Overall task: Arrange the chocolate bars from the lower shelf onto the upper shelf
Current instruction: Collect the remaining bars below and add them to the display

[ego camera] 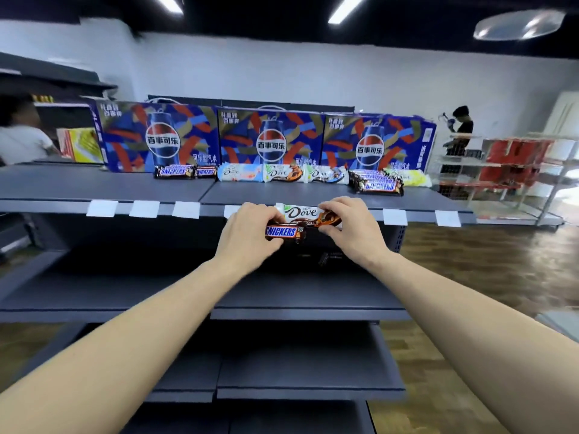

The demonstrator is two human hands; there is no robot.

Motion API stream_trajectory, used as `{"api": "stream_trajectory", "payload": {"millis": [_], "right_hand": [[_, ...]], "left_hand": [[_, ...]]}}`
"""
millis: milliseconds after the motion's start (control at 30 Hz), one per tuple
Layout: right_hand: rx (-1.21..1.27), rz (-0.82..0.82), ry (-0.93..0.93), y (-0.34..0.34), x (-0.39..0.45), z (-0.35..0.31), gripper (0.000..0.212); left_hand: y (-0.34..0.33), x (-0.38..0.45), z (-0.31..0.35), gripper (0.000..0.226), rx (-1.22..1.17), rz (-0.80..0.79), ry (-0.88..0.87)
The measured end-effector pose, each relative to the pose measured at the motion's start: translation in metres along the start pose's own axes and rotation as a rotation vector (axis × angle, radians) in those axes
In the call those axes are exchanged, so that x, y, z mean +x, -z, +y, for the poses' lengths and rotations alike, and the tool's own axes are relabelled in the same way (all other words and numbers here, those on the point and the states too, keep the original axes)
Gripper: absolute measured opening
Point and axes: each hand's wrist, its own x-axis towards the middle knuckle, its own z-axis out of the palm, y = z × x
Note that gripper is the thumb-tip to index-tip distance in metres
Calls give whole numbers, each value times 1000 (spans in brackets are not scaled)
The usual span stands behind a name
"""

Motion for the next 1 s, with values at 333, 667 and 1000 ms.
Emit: {"api": "stream_trajectory", "payload": {"millis": [333, 667, 1000], "right_hand": [[-54, 9, 23, -14, 79, 11, 42], [-83, -91, -54, -71, 143, 29, 43], [-68, -130, -112, -115, 186, 52, 43]], "left_hand": [[10, 64, -51, 28, 10, 24, 81], [-12, 125, -114, 29, -9, -47, 109], [-43, 166, -151, 28, 42, -62, 113]]}}
